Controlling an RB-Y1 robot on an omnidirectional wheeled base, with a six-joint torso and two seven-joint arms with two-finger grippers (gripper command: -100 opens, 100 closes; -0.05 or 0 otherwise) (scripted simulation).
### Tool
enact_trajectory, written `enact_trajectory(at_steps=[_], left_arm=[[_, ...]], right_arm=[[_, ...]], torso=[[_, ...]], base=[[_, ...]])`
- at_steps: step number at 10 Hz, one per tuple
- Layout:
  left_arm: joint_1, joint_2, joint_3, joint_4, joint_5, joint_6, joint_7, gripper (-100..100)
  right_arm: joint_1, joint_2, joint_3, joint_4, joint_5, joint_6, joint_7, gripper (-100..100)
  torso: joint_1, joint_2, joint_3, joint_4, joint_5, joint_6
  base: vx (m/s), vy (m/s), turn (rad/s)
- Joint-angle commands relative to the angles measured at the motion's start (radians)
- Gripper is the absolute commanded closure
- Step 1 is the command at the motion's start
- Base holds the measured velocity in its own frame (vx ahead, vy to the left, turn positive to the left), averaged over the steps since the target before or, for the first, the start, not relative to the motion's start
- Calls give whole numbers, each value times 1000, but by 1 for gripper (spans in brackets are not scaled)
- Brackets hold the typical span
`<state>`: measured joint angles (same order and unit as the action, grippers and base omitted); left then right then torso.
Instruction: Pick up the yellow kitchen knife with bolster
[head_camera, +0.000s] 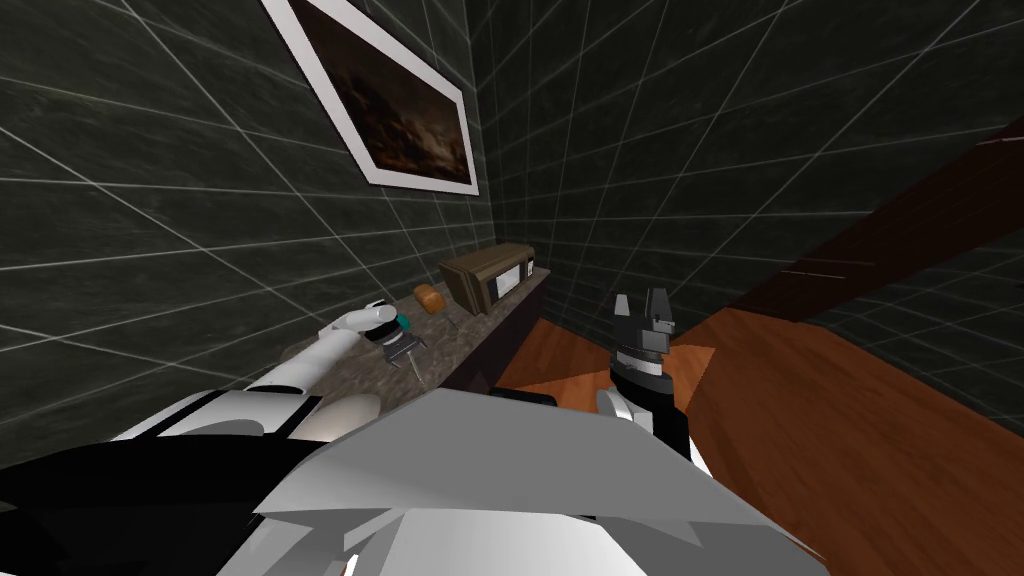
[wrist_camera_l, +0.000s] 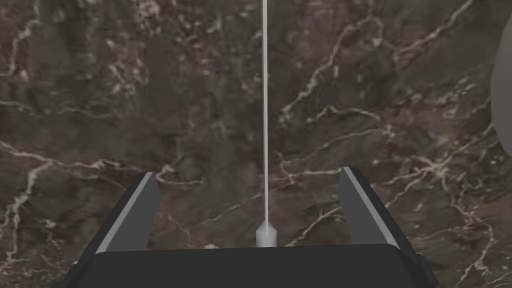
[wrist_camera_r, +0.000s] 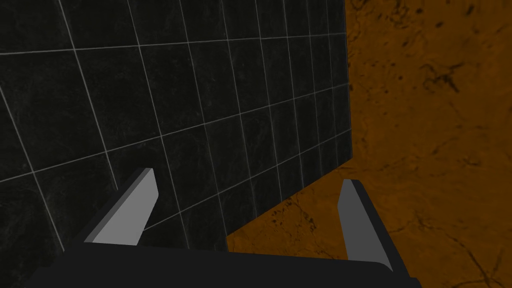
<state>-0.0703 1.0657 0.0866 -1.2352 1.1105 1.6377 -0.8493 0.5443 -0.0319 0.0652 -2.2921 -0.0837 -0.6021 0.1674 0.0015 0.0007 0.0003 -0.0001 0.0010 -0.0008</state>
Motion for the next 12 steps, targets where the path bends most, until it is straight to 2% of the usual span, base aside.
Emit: enact_trajectory(at_steps=[1,2,3,7,9,10,11,12], left_arm=[[-8,-29,-13,17,-24,-29,16,-100],[-6,-18,-8,11,-15,-17,8,-100],[-6,-20,-10,12,-16,-21,11,100],[-5,-19,-10,13,-17,-19,11,100],[-5,-5,-8,4,-13,-5,11,-100],[-4,-12,-8,8,-15,-14,11,-100],[-3,-11,-8,7,-15,-13,10,0],[1,-39,-21,21,-34,-43,12,-100]], right_arm=[[0,0,0,0,0,0,0,0],[0,0,0,0,0,0,0,0],[0,0,0,0,0,0,0,0],[0,0,0,0,0,0,0,0],[0,0,0,0,0,0,0,0],[0,0,0,0,0,0,0,0],[0,0,0,0,0,0,0,0],[0,0,0,0,0,0,0,0]], torso=[[0,0,0,0,0,0],[2,3,2,1,0,0],[0,2,1,1,0,-1],[-1,-1,0,0,0,0],[-1,-1,0,0,0,0],[-7,1,1,1,-1,0],[-6,1,1,1,-1,0],[-3,-1,0,1,0,0]], base=[[-89,54,-148],[-43,28,-31],[-6,5,5],[-1,1,4],[-22,-50,6],[-28,-66,15],[-3,-9,0],[-13,13,-58]])
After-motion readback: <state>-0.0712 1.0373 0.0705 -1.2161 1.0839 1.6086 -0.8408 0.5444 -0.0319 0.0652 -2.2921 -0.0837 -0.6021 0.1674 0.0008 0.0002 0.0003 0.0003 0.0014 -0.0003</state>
